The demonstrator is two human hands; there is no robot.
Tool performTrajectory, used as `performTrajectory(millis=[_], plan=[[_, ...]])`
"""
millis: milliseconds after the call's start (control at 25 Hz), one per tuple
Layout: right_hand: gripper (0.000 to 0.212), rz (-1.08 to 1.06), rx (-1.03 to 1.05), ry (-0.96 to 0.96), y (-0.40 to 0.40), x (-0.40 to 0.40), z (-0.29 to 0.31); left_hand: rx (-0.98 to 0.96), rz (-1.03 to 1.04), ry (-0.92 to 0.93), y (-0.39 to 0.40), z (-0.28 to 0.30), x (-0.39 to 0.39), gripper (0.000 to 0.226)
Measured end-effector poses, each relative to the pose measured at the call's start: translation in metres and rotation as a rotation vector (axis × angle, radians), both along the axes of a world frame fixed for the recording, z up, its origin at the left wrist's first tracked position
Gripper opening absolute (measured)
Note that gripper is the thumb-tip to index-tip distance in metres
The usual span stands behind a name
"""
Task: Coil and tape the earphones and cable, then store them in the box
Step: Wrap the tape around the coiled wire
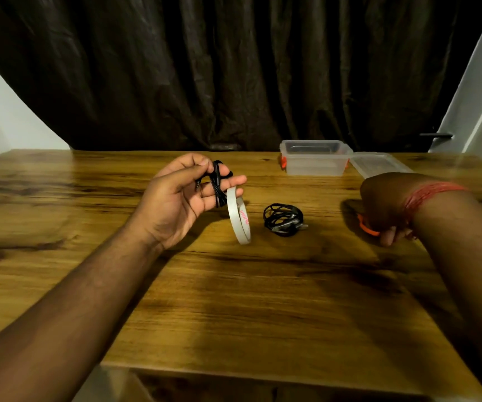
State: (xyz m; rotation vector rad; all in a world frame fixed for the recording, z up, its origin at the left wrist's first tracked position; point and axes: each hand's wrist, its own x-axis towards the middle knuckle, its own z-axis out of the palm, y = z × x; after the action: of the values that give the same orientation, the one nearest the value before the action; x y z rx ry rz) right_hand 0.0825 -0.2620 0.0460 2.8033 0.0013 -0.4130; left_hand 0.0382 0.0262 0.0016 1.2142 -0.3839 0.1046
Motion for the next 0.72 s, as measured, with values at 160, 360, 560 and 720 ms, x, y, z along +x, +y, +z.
performTrajectory(millis=[160, 360, 560, 720], plan=[[0.012, -0.091, 0.217, 0.09, 0.002, -0.008, 0.004, 0.002, -0.013, -0.004, 0.0, 0.0, 0.0, 0.015], [0.027, 0.22, 0.152, -0.443, 0.005, -0.008, 0.005, 0.004, -0.015, -0.004, -0.001, 0.001, -0.001, 0.014], [0.028, 0.554, 1.18, -0.271, 0.08, -0.055, -0.01, -0.011, 0.04, -0.019, -0.007, 0.0, -0.003, 0.017], [0.021, 0.553, 1.188, -0.236, 0.101, -0.051, -0.038, -0.046, 0.039, -0.048, -0.008, 0.0, -0.002, 0.016]])
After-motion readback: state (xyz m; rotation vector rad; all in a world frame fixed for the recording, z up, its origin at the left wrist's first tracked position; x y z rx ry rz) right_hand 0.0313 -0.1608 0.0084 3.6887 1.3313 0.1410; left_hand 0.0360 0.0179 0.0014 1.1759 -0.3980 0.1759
